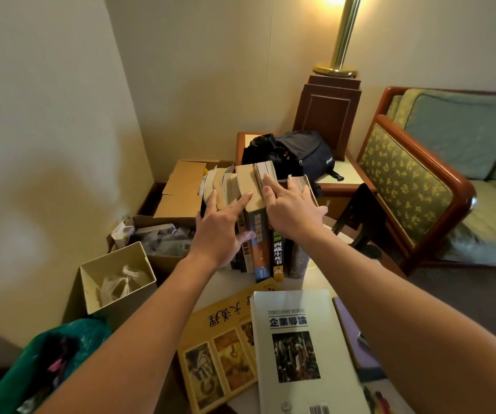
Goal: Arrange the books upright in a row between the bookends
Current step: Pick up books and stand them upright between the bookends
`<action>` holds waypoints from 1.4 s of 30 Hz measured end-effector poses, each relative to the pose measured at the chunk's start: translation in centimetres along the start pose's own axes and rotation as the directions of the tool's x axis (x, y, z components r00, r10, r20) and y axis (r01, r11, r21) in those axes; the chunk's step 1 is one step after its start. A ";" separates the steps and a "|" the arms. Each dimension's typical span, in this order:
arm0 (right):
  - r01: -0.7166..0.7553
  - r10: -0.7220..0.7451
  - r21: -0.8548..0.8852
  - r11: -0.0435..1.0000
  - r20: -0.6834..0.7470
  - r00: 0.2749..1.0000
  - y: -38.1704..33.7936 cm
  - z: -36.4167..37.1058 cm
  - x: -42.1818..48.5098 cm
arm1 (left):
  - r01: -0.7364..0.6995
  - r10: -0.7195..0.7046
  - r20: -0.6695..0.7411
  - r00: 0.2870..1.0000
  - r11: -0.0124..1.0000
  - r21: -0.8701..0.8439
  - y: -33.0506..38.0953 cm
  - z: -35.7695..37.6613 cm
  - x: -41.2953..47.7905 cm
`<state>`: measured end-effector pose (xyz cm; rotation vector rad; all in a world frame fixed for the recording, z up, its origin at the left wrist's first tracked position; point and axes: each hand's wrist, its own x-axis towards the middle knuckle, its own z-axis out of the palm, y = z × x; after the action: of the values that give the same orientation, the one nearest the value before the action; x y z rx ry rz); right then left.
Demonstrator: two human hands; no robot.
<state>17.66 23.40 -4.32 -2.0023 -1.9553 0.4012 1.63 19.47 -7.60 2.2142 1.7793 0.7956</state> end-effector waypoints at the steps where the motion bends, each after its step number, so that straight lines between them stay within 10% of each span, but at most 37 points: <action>1: -0.008 0.008 0.008 1.000 -0.002 1.000 -0.2 0.0 0.0 | 0.007 -0.007 -0.004 1.000 1.000 -0.009 0.1 0.0 -0.1; 20: 0.373 -0.382 -0.130 0.919 -0.053 0.923 7.3 1.1 -11.9 | -0.040 0.043 -0.038 0.998 0.995 0.090 0.9 1.9 -5.0; 36: 0.052 -0.064 0.063 0.997 0.208 0.976 15.6 8.8 -26.4 | 0.166 -0.164 0.477 0.863 0.985 0.040 5.2 9.7 -23.0; 42: -0.027 0.021 0.057 0.998 0.097 0.995 14.9 9.3 -28.8 | 0.151 -0.167 0.321 0.932 0.986 0.076 5.8 9.4 -25.8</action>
<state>26.64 -5.36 -19.41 -2.0063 -1.9539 0.5642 7.89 -4.87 -20.13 2.0512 1.7956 0.3290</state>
